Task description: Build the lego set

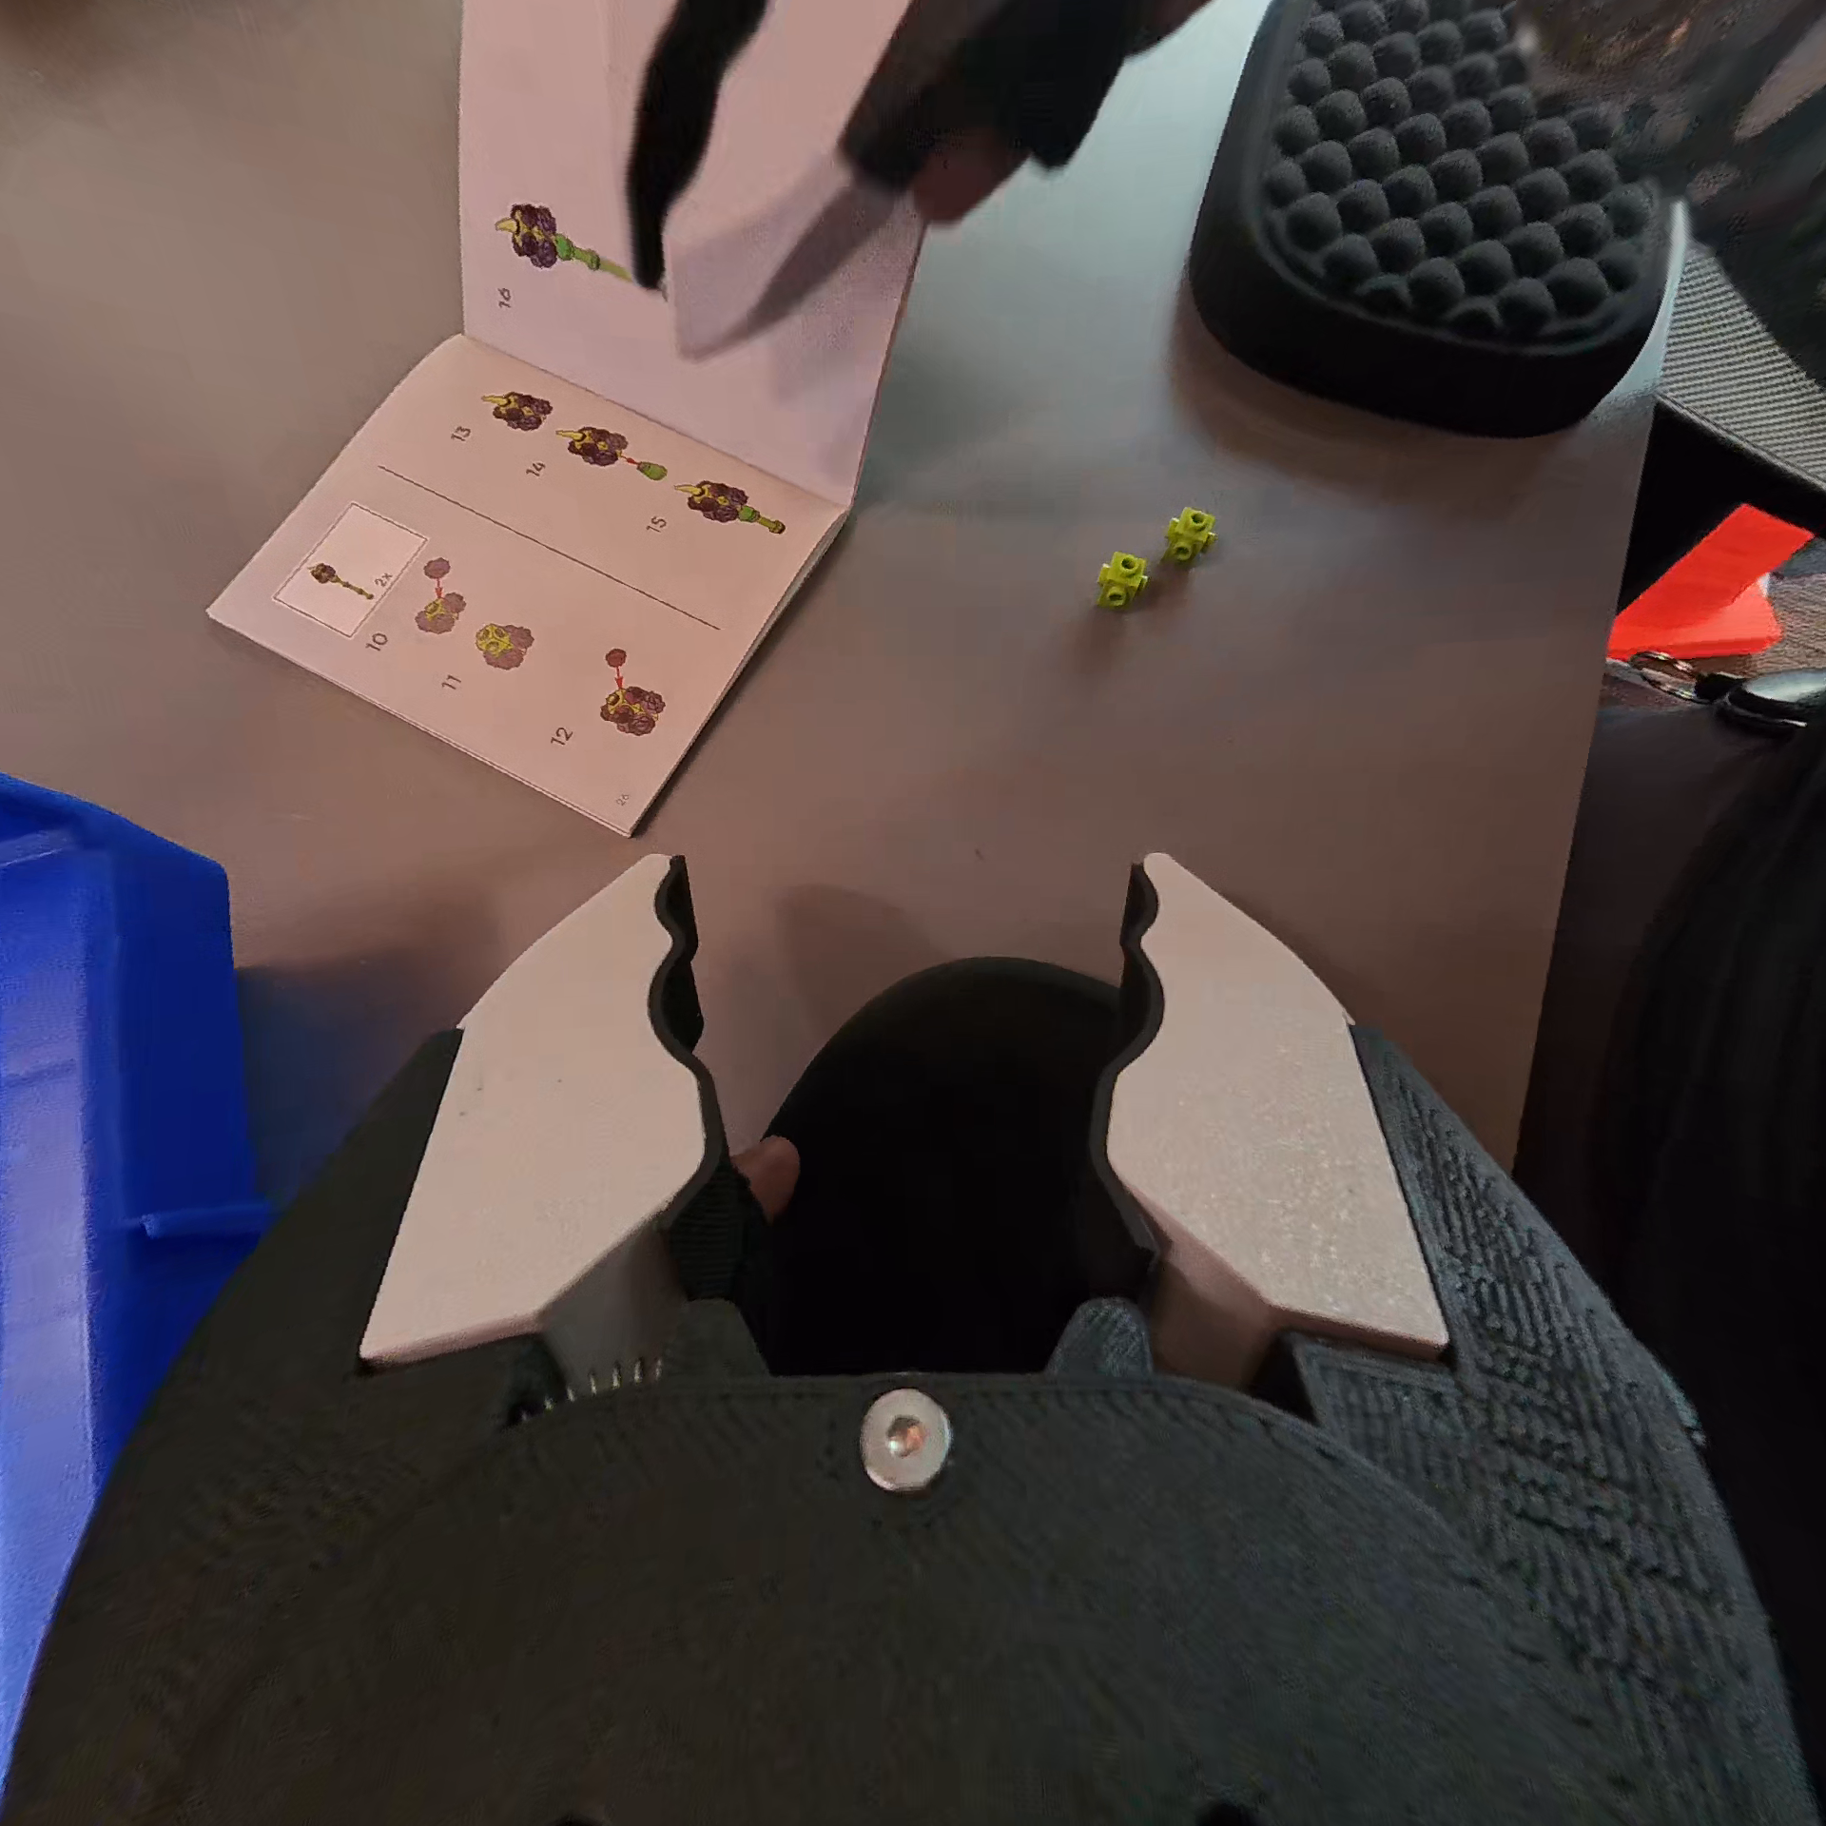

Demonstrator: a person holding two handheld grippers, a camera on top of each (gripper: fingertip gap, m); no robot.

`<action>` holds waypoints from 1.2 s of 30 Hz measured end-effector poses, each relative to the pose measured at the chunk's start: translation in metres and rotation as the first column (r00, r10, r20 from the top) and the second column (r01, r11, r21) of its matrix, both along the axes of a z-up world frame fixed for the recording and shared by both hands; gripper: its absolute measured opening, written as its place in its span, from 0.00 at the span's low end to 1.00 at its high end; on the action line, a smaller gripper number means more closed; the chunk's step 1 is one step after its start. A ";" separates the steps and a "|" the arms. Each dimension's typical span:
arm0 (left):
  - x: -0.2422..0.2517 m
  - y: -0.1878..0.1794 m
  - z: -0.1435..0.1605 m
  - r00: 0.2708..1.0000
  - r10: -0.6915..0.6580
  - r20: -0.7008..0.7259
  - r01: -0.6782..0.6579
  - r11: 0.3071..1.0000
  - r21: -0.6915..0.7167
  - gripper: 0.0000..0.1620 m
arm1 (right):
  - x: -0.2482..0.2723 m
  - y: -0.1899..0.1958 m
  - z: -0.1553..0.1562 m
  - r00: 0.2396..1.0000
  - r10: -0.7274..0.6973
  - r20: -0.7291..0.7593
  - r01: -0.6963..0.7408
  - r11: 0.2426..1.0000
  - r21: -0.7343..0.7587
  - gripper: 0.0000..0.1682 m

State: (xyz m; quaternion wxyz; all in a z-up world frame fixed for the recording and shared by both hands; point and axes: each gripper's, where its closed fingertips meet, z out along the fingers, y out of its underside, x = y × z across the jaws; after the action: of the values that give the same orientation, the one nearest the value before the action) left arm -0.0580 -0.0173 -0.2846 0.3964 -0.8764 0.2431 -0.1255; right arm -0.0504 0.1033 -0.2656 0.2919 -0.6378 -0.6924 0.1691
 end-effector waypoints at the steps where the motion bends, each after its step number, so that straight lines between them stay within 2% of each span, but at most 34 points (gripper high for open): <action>1: 0.000 0.000 0.000 1.000 -0.001 0.000 0.001 1.000 0.006 0.51 | 0.003 0.003 -0.013 0.999 -0.013 0.050 0.013 1.000 -0.003 0.07; 4: -0.001 0.000 0.003 1.000 0.004 0.014 -0.004 1.000 0.021 0.51 | 0.013 0.007 -0.036 0.993 -0.021 0.115 0.024 0.999 -0.022 0.08; 7: -0.004 0.000 0.014 1.000 0.010 0.018 -0.011 0.998 0.058 0.51 | 0.016 0.005 -0.037 0.998 0.001 0.069 0.001 0.999 -0.032 0.10; 11: -0.023 -0.007 0.061 0.998 0.062 0.004 -0.062 0.978 0.199 0.51 | 0.009 -0.014 -0.009 0.974 0.133 -0.184 -0.142 0.989 -0.038 0.13; 12: -0.032 -0.011 0.078 0.996 0.091 0.012 -0.091 0.967 0.239 0.51 | 0.008 -0.019 0.001 0.951 0.162 -0.262 -0.177 0.984 -0.031 0.13; 15: -0.080 -0.022 0.122 0.974 0.225 -0.028 -0.203 0.919 0.338 0.41 | 0.013 -0.032 0.035 0.839 0.233 -0.492 -0.264 0.965 0.007 0.13; 18: -0.141 -0.025 0.141 0.930 0.329 -0.164 -0.253 0.897 0.361 0.34 | 0.026 -0.034 0.058 0.712 0.206 -0.671 -0.295 0.955 -0.020 0.12; 21: -0.175 -0.018 0.115 0.931 0.221 -0.289 -0.172 0.967 0.188 0.34 | 0.039 -0.028 0.063 0.651 0.109 -0.751 -0.328 0.933 -0.149 0.13; 24: -0.202 -0.010 0.068 0.885 0.055 -0.462 -0.093 0.994 -0.059 0.32 | 0.048 -0.021 0.080 0.570 0.066 -0.819 -0.324 0.934 -0.151 0.12; 26: -0.219 -0.006 0.040 0.848 -0.031 -0.529 -0.089 0.976 -0.199 0.18 | 0.050 -0.021 0.080 0.560 0.056 -0.827 -0.329 0.931 -0.159 0.12; 28: -0.229 0.008 0.024 0.863 0.008 -0.506 -0.158 0.954 -0.253 0.11 | 0.050 -0.023 0.080 0.557 0.077 -0.827 -0.335 0.932 -0.139 0.12; 30: -0.228 0.018 0.012 0.894 0.006 -0.448 -0.157 0.941 -0.299 0.11 | 0.048 -0.025 0.078 0.570 0.086 -0.817 -0.331 0.934 -0.132 0.12; 34: -0.239 0.019 -0.007 0.868 -0.079 -0.491 -0.132 0.916 -0.380 0.12 | 0.049 -0.026 0.078 0.570 0.097 -0.816 -0.330 0.936 -0.120 0.12; 36: -0.239 0.019 -0.013 0.882 -0.082 -0.465 -0.125 0.909 -0.397 0.12 | 0.050 -0.025 0.079 0.564 0.093 -0.821 -0.330 0.936 -0.120 0.12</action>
State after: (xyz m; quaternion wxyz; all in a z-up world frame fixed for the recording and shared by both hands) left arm -0.2966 0.0020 -0.2972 0.1311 -0.9470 0.2896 0.0471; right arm -0.0009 0.0782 -0.1868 0.4636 -0.4359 -0.5288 0.5616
